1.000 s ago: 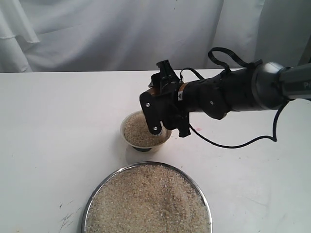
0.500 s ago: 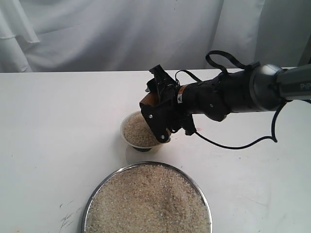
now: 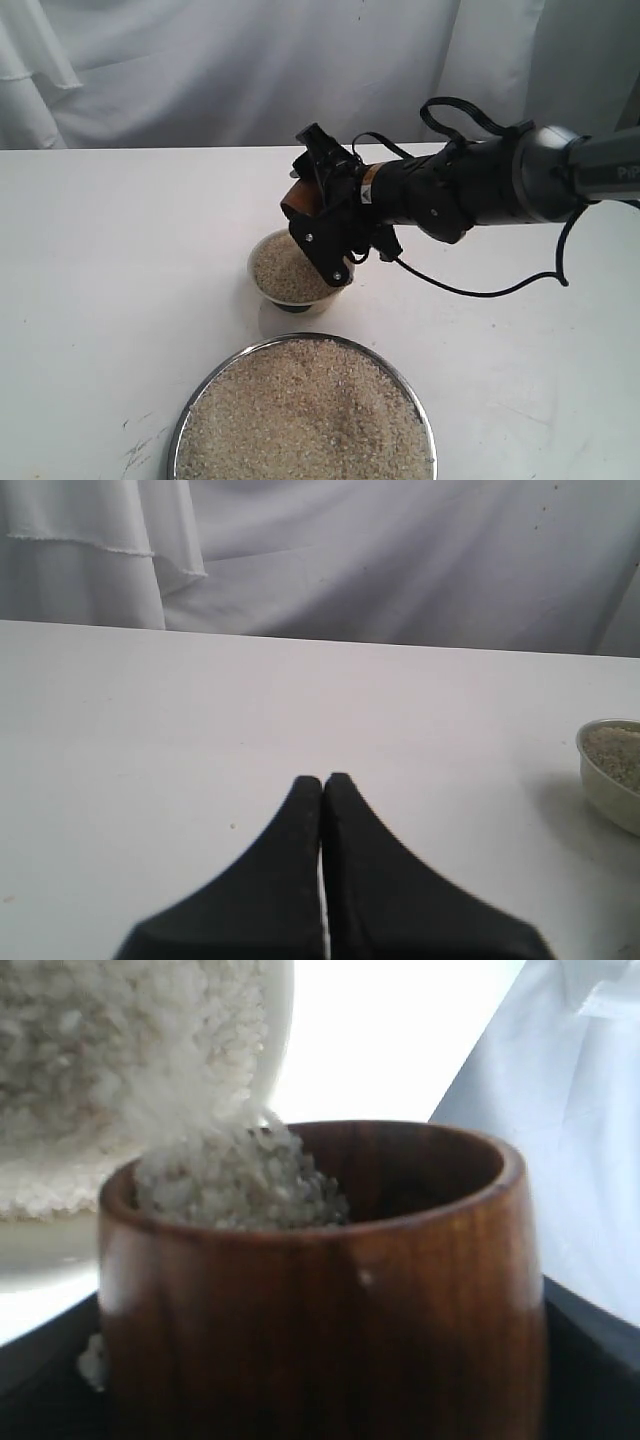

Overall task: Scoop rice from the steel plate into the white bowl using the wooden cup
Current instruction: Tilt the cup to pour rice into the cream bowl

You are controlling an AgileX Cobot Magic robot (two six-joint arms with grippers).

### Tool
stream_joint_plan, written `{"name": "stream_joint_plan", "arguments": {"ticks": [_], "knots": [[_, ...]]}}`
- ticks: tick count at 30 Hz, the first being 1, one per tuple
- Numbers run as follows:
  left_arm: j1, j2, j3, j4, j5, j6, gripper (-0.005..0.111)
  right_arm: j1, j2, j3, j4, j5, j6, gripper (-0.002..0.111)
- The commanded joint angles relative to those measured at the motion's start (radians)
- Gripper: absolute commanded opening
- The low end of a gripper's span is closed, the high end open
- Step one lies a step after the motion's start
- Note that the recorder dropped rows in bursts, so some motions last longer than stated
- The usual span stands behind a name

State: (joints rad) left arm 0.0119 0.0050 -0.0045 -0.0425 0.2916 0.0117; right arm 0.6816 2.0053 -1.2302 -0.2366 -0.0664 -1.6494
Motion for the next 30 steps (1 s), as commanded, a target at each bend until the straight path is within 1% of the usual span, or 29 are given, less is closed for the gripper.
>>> {"name": "stream_joint_plan", "arguments": {"ticks": [1,11,21,24,28,30], "knots": [[-0.002,-0.005,0.005,-0.001,-0.006,-0.003,0.0,-0.006,-0.01,-0.013,-0.056,-0.024,-0.012,0.0],[-0.002,-0.005,0.005,-0.001,-0.006,-0.003,0.0,-0.006,-0.012,-0.013,-0.073,-0.036,-0.107,0.0],[-0.002,-0.005,0.005,-0.001,-0.006,-0.003,0.0,-0.004,-0.012,-0.072,-0.1,-0.055,-0.112,0.0],[-0.002,-0.005,0.005,-0.001,-0.006,-0.003,0.0,-0.001,-0.012,-0.072,-0.145,-0.047,-0.114,0.0],[-0.002,-0.005,0.005,-0.001,-0.006,-0.003,0.0,0.01,-0.014,-0.072,-0.152,-0.052,-0.142,0.0],[-0.002,-0.005,0.005,-0.001,-0.006,-0.003,0.0,0.015,-0.02,-0.072,-0.199,-0.033,-0.142,0.0]]}}
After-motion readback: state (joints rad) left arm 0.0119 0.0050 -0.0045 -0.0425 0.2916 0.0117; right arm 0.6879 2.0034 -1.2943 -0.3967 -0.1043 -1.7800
